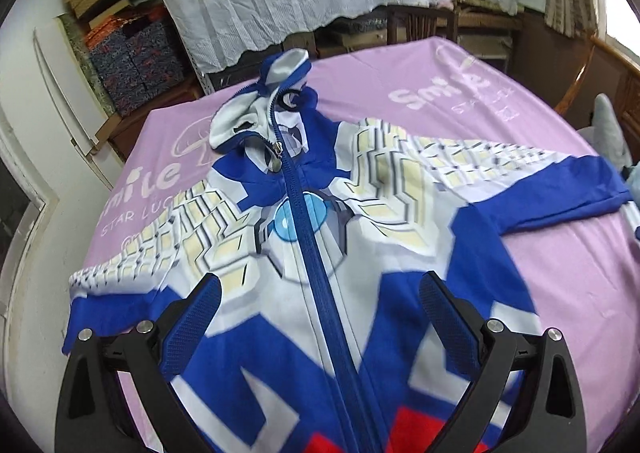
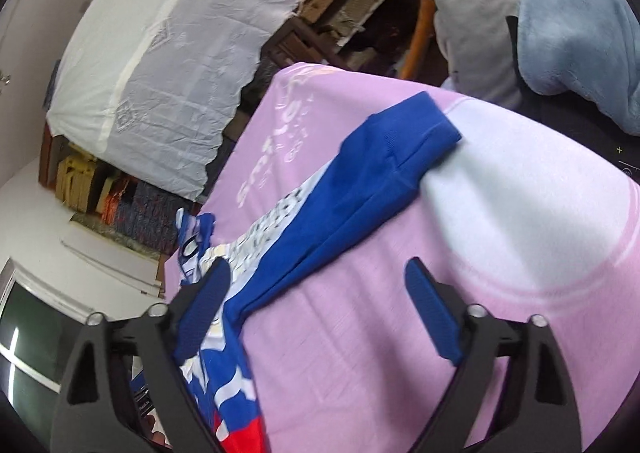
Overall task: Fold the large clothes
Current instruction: 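Grasp the blue sleeve cuff with the right gripper while left gripper approaches the hoodie body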
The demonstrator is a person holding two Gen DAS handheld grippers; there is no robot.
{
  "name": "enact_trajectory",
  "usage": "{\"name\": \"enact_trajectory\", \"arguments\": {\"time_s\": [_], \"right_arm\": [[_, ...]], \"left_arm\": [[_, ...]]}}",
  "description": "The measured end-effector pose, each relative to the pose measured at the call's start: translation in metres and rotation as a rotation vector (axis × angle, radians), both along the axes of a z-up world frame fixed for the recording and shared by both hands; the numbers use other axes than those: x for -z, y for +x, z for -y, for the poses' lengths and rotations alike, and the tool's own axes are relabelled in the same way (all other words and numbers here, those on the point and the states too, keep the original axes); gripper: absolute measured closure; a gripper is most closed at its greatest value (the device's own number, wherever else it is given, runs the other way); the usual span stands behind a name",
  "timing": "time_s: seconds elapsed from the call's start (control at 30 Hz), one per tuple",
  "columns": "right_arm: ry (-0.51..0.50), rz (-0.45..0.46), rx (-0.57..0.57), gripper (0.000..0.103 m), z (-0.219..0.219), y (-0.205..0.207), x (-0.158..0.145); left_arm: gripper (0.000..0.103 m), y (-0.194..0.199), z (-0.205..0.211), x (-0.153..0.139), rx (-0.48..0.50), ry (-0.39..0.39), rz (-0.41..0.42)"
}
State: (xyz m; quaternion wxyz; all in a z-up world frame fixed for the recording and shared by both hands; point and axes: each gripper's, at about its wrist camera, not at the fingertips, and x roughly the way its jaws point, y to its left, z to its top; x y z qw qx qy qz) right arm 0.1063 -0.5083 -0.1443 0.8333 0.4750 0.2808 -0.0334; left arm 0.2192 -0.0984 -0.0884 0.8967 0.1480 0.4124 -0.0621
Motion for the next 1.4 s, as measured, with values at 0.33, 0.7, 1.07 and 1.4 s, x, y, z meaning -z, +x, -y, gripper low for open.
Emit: {"name": "enact_trajectory", "arguments": {"time_s": [0.33, 0.7, 1.07, 1.4], "right_arm": [[0.026, -0.099, 0.063, 0.029, 0.007, 0.050, 0.022], [0.028, -0.088, 0.252, 0.082, 0.041, 0.066, 0.038], [-0.030, -0.116, 0.290, 0.047, 0.034, 0.083, 0.022], [-0.112, -0.093, 0.291, 0.092, 0.029, 0.081, 0.017]], "left_arm": [[0.003, 0.047, -0.021, 0.017, -0.052, 0.047, -0.014], [0.003, 0.083, -0.090, 0.054, -0.205, -0.066, -0.115], [0.003, 0.086, -0.127, 0.037, -0.298, -0.128, -0.071], [0.003, 0.096, -0.192, 0.056, -0.383, -0.193, -0.158]]}}
